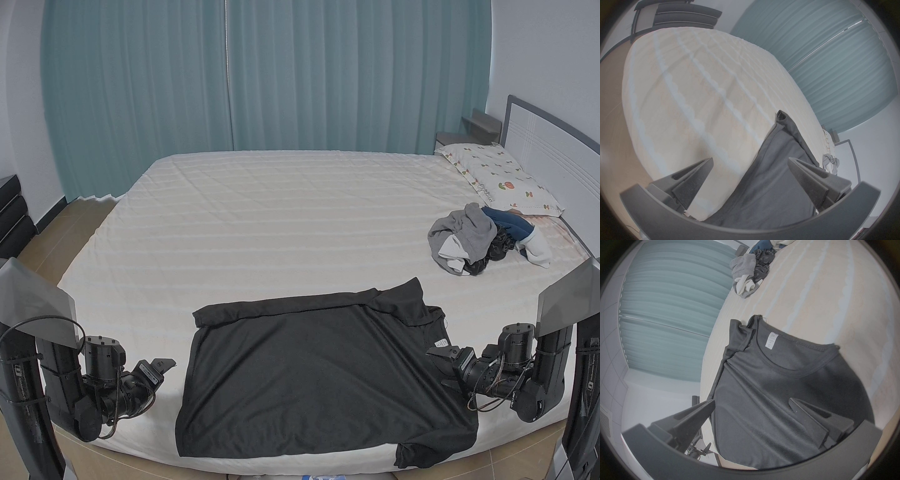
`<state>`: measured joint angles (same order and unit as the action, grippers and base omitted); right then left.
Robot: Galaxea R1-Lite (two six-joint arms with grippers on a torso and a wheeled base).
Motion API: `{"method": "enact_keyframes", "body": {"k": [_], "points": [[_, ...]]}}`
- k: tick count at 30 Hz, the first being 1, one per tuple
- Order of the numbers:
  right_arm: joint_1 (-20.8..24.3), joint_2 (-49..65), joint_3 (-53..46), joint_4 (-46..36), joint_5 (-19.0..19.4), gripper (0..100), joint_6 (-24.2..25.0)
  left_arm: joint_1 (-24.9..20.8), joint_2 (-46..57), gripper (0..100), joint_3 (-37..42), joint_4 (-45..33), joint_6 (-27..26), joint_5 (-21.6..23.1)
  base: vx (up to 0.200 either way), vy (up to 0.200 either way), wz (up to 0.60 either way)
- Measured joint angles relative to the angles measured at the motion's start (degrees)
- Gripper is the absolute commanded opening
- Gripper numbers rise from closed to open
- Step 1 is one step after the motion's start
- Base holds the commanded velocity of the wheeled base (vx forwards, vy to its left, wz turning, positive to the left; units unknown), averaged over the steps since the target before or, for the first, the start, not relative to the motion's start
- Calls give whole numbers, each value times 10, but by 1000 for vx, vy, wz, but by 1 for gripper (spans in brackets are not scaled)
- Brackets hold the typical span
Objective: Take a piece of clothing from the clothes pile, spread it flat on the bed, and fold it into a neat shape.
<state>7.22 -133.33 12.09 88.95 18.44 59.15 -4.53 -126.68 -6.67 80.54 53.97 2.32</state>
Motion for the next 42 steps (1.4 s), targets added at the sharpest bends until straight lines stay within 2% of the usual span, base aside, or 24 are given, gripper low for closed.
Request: {"method": "enact_keyframes", "body": {"k": [8, 16, 22, 29, 33, 38, 39, 42], "points": [[0, -1, 1, 0, 0, 100, 0, -9, 14, 100, -42, 0, -2, -5, 0, 0, 0], [2, -1, 1, 0, 0, 100, 0, -31, 5, 100, -147, -14, -4, -11, 0, 0, 0], [3, -2, 1, 0, -1, 100, 0, -49, -25, 100, -284, -91, -8, -22, 0, 0, 0], [4, -2, 2, 0, -2, 100, 0, -57, -80, 100, -447, -247, -15, -65, 0, 0, 0], [4, -2, 3, 0, -2, 100, 0, -60, -112, 100, -485, -265, -18, -85, 0, 0, 0], [4, -3, 4, 0, -2, 100, 0, -62, -134, 100, -500, -264, -17, -85, 0, 0, 0], [4, -3, 5, 0, -2, 100, 0, -63, -137, 0, -502, -264, -17, -85, 0, 0, 0], [4, -3, 5, 0, -2, 100, 0, -65, -144, 0, -507, -264, -18, -85, 0, 0, 0]]}}
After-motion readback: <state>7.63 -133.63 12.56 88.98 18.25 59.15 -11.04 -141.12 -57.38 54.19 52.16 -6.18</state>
